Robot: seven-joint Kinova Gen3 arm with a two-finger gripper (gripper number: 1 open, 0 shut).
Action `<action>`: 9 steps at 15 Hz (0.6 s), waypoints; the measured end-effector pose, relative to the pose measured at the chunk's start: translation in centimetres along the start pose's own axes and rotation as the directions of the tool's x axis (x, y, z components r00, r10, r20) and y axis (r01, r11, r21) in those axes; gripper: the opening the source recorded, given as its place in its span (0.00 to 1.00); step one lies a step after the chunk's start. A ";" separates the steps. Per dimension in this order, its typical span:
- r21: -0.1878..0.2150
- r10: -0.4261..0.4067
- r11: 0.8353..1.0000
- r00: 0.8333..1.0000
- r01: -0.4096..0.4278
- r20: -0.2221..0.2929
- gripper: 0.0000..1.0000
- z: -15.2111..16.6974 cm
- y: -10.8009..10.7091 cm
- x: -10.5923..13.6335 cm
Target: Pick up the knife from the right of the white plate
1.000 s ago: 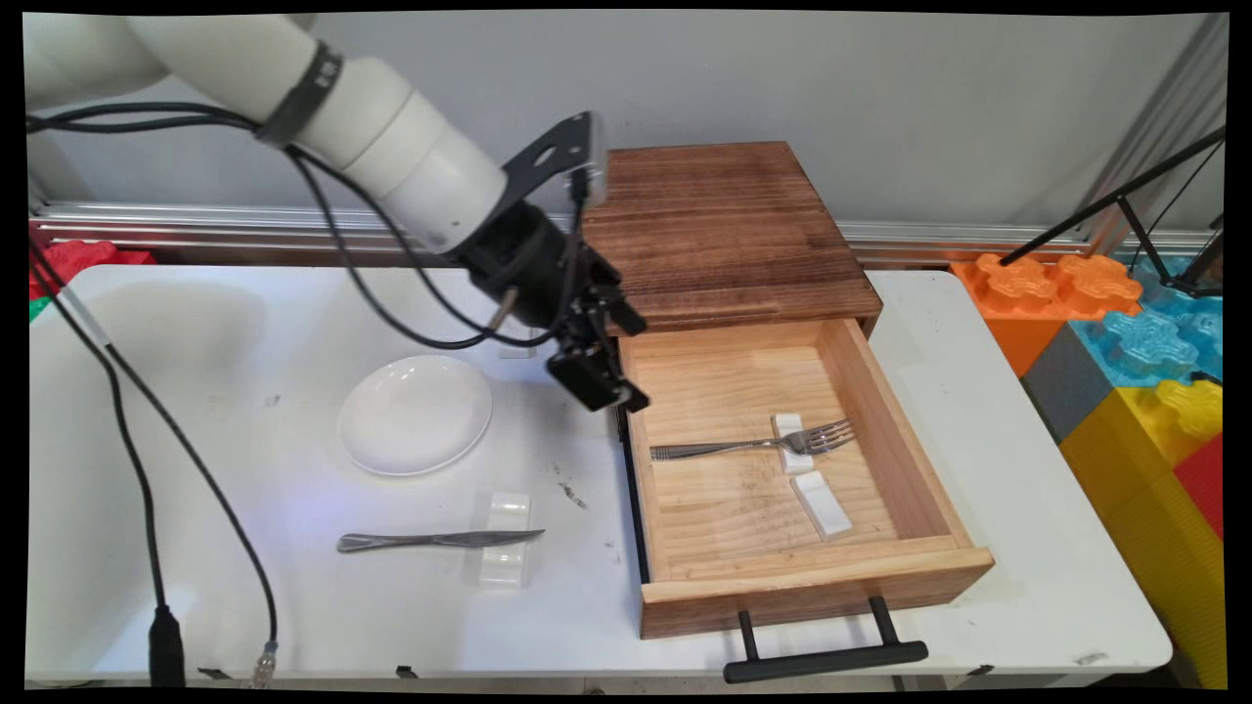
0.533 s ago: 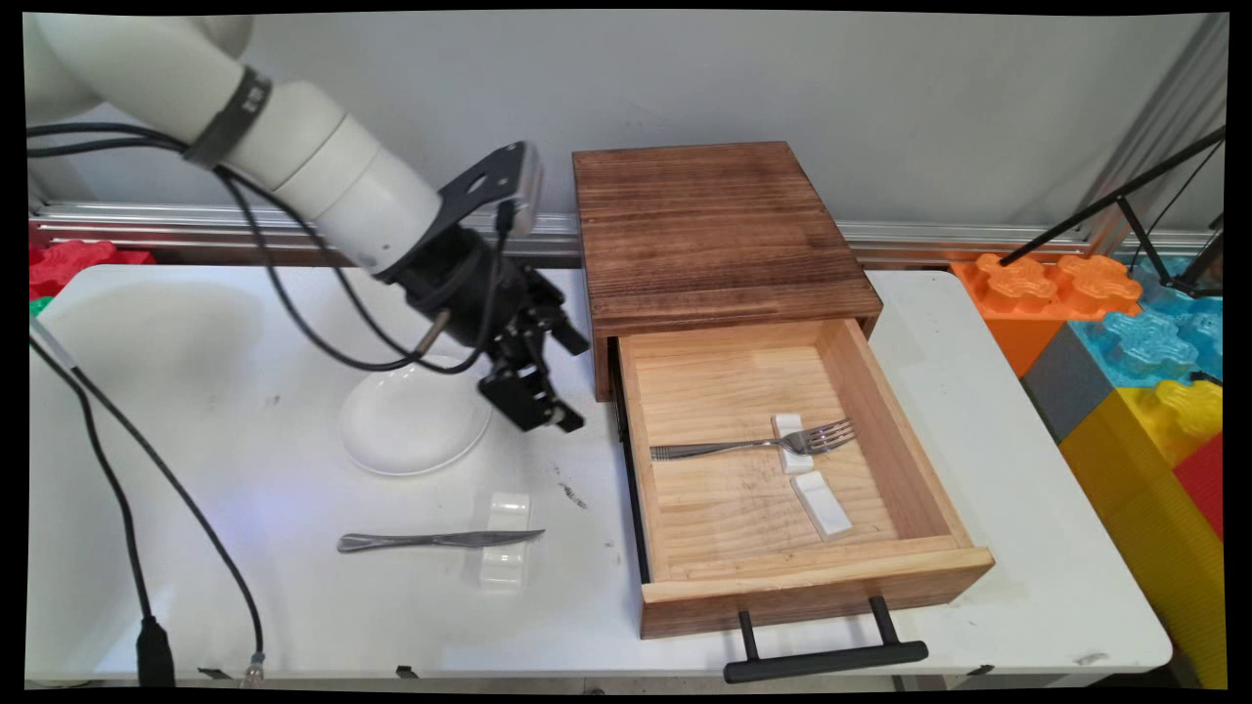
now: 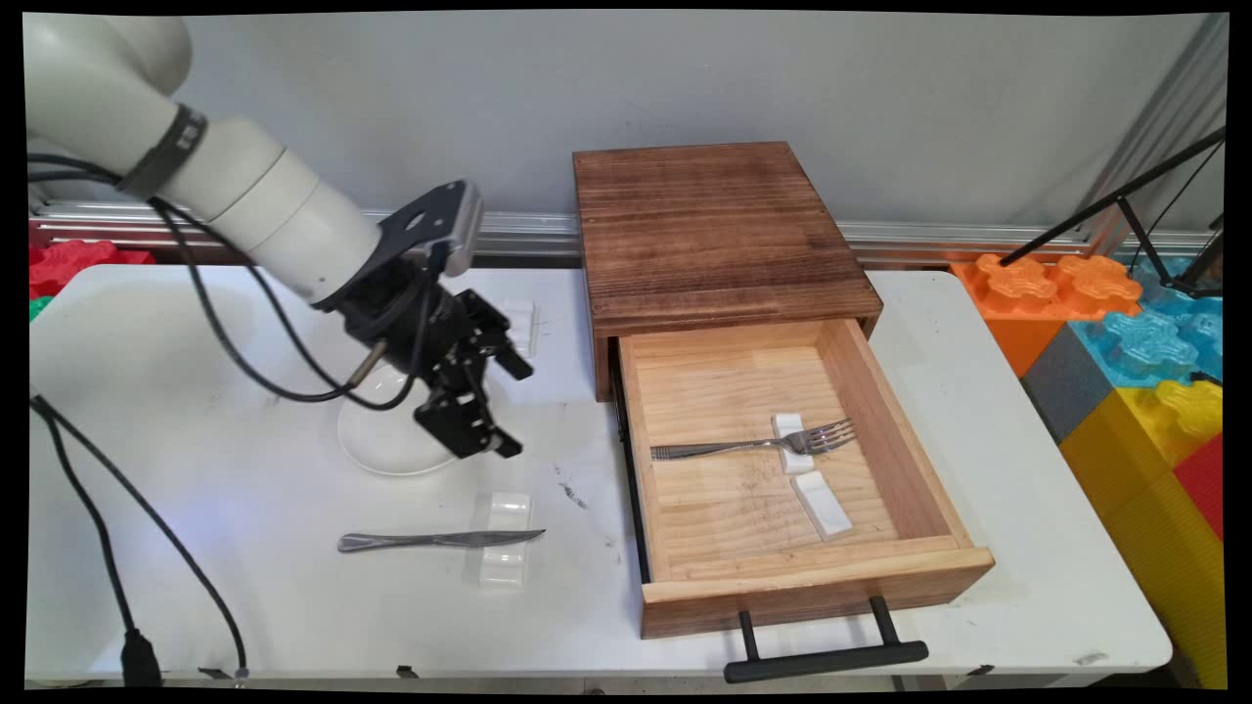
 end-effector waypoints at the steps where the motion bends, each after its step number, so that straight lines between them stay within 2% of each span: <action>1: 0.001 -0.002 1.000 1.000 0.002 0.006 1.00 0.0 0.1 -0.4; 9: 0.009 -0.026 1.000 0.998 0.025 0.050 1.00 0.0 0.8 -3.9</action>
